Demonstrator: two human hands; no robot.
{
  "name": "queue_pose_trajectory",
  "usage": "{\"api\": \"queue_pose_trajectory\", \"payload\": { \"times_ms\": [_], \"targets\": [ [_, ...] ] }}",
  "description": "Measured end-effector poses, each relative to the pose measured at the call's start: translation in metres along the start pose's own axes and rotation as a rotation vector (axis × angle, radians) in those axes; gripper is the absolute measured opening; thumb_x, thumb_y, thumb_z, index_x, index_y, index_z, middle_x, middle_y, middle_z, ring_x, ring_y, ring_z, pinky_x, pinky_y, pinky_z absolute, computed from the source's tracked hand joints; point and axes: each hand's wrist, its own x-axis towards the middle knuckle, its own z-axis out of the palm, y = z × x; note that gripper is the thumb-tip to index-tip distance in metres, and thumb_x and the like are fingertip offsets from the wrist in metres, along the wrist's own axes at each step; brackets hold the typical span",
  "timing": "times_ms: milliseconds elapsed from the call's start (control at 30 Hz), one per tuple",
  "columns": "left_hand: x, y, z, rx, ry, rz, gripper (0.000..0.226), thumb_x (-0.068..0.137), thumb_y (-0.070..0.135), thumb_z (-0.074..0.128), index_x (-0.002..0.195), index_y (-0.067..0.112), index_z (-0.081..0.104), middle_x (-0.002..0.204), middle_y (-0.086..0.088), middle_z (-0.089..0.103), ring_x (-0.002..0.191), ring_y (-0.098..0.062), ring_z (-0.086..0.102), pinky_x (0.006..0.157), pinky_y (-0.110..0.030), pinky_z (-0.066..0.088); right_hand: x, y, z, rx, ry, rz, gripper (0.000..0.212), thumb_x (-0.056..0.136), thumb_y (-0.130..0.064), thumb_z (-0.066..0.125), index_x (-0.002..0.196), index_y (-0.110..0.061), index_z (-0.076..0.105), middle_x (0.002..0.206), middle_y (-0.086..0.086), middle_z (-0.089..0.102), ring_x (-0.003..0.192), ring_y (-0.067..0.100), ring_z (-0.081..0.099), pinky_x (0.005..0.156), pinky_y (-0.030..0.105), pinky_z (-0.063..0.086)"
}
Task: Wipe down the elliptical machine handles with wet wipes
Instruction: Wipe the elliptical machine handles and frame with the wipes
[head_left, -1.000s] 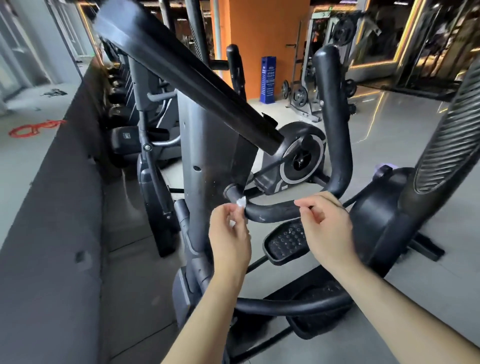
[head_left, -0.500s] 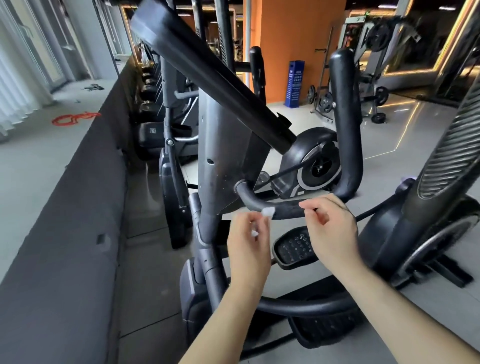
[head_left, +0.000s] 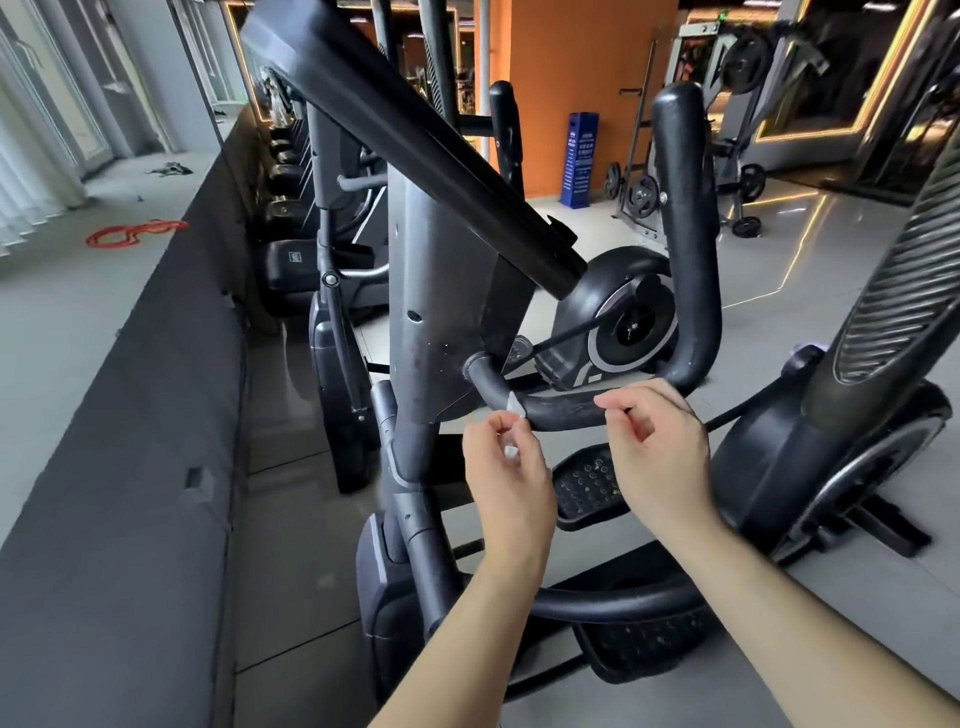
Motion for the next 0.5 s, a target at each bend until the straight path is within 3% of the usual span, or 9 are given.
{"api": "queue_pose_trajectory", "payload": {
  "times_ms": [100, 233, 333, 400, 500],
  "targets": [
    [-0.012, 0.001, 0.003, 0.029, -0.086, 0.001, 0.005, 0.1, 0.041, 0.052, 0.097, 0.043, 0.054, 0.098, 0.006, 0.06, 0.081, -0.026, 0.064, 0.072, -0.051, 0.058, -0.001, 0.0, 0.003, -0.008, 0.021, 0.02, 0.029, 0.09, 0.004, 0.061, 0.089, -0.022, 0.075, 0.096, -0.013, 0.063, 0.076, 0.009, 0.061, 0.072, 0.02, 0.048],
    [-0.023, 0.009, -0.001, 0.04, -0.276, 0.068, 0.015, 0.103, 0.021, 0.057, 0.093, 0.034, 0.059, 0.09, 0.013, 0.059, 0.077, -0.015, 0.061, 0.067, -0.033, 0.054, -0.002, -0.002, 0.004, -0.021, 0.027, 0.031, 0.029, 0.089, 0.002, 0.061, 0.088, -0.025, 0.073, 0.097, -0.015, 0.063, 0.077, 0.009, 0.062, 0.074, 0.035, 0.052],
    [-0.002, 0.021, -0.019, 0.01, -0.129, 0.035, 0.014, 0.101, 0.018, 0.061, 0.092, 0.029, 0.063, 0.086, 0.013, 0.065, 0.079, -0.015, 0.064, 0.069, -0.035, 0.055, -0.002, -0.002, 0.002, -0.052, 0.006, 0.052, 0.029, 0.09, -0.003, 0.061, 0.087, -0.03, 0.072, 0.098, -0.017, 0.063, 0.077, 0.008, 0.062, 0.073, 0.041, 0.053],
    [0.029, 0.026, -0.031, 0.057, -0.008, 0.022, 0.008, 0.1, 0.016, 0.062, 0.097, 0.021, 0.067, 0.087, 0.017, 0.066, 0.081, -0.004, 0.063, 0.07, -0.022, 0.05, -0.001, -0.002, 0.002, -0.04, -0.008, 0.05, 0.03, 0.091, -0.002, 0.061, 0.087, -0.029, 0.073, 0.097, -0.016, 0.063, 0.076, 0.008, 0.062, 0.073, 0.034, 0.052],
    [0.073, 0.031, -0.037, 0.327, -0.05, 0.076, 0.012, 0.1, 0.022, 0.063, 0.103, 0.016, 0.073, 0.103, 0.01, 0.066, 0.085, 0.004, 0.059, 0.077, -0.001, 0.038, 0.0, -0.003, 0.001, 0.008, -0.011, 0.024, 0.028, 0.09, 0.006, 0.062, 0.087, -0.019, 0.075, 0.094, -0.011, 0.063, 0.075, 0.007, 0.061, 0.072, 0.01, 0.043]
  ]
}}
